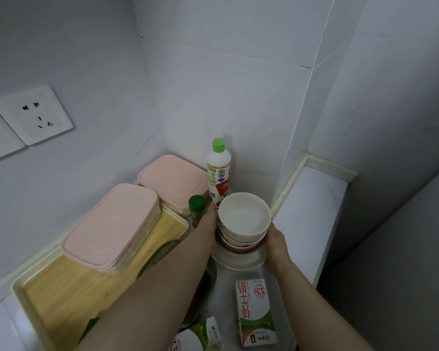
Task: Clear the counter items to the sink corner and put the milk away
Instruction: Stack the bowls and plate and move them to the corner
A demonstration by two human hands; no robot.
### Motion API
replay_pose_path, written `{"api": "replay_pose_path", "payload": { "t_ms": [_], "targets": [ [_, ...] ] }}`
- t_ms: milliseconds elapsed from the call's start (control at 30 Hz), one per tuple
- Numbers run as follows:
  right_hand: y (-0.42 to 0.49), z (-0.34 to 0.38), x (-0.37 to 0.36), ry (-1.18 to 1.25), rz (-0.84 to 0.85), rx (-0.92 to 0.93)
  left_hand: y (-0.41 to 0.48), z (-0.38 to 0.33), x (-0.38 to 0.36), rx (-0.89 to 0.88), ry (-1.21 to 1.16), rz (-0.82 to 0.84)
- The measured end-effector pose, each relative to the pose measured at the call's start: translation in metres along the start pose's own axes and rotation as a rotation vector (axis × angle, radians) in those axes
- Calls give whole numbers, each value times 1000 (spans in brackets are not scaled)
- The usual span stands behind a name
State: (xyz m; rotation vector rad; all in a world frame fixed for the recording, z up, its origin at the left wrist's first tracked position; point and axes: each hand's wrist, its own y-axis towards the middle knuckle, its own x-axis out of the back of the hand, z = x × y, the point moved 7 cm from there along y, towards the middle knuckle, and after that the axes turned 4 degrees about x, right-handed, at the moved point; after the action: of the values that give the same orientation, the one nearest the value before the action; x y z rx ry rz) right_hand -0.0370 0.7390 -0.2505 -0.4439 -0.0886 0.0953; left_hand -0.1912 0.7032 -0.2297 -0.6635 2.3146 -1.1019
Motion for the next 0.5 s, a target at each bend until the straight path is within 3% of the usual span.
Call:
{"api": "replay_pose_path", "payload": {
  "t_ms": [200,500],
  "targets": [
    [-6,12,-1,19,-48,118,0,3,-4,-5,-61,-11],
    [-2,10,4,42,-168,90,10,1,0,-45,0,-21]
  ]
}}
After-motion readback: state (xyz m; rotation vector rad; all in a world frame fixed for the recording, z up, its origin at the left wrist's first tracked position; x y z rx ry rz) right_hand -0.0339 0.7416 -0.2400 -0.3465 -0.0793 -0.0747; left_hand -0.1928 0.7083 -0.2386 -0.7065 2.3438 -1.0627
